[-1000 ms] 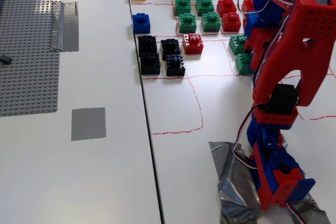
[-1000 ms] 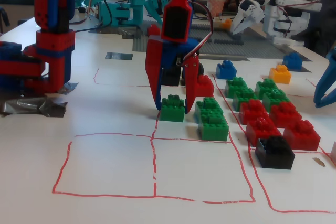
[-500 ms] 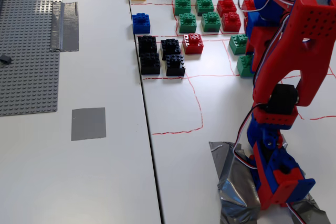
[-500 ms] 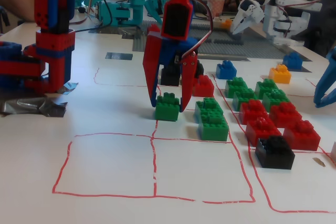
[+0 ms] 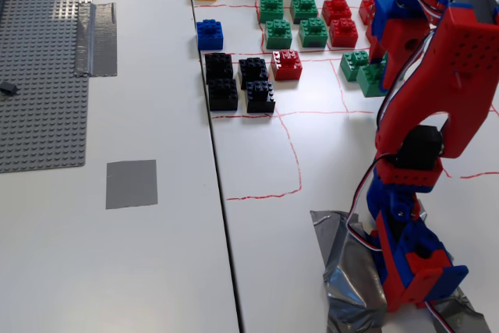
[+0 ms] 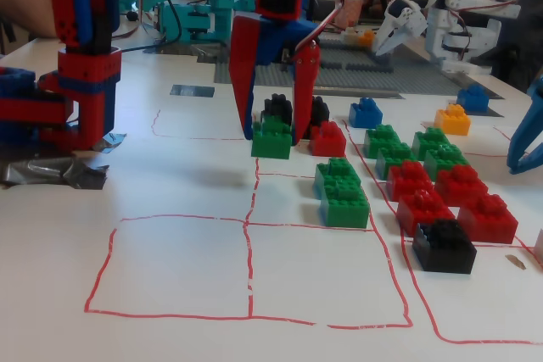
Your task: Grab the block and put it in the grey marker
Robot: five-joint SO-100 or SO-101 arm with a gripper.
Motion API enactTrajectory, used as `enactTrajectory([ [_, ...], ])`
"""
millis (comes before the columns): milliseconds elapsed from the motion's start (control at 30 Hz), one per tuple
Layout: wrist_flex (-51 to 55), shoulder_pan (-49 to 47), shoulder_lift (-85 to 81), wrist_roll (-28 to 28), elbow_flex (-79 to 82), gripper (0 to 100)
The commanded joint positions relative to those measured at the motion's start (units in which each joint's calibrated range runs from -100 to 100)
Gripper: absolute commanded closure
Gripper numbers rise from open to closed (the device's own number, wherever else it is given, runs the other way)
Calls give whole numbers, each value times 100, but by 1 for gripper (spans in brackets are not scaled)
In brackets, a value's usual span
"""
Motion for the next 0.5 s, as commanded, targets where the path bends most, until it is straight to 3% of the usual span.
enactTrajectory([
  [0, 214, -185, -511, 59, -590, 100],
  [467, 1025, -1313, -610, -103, -1317, 100],
])
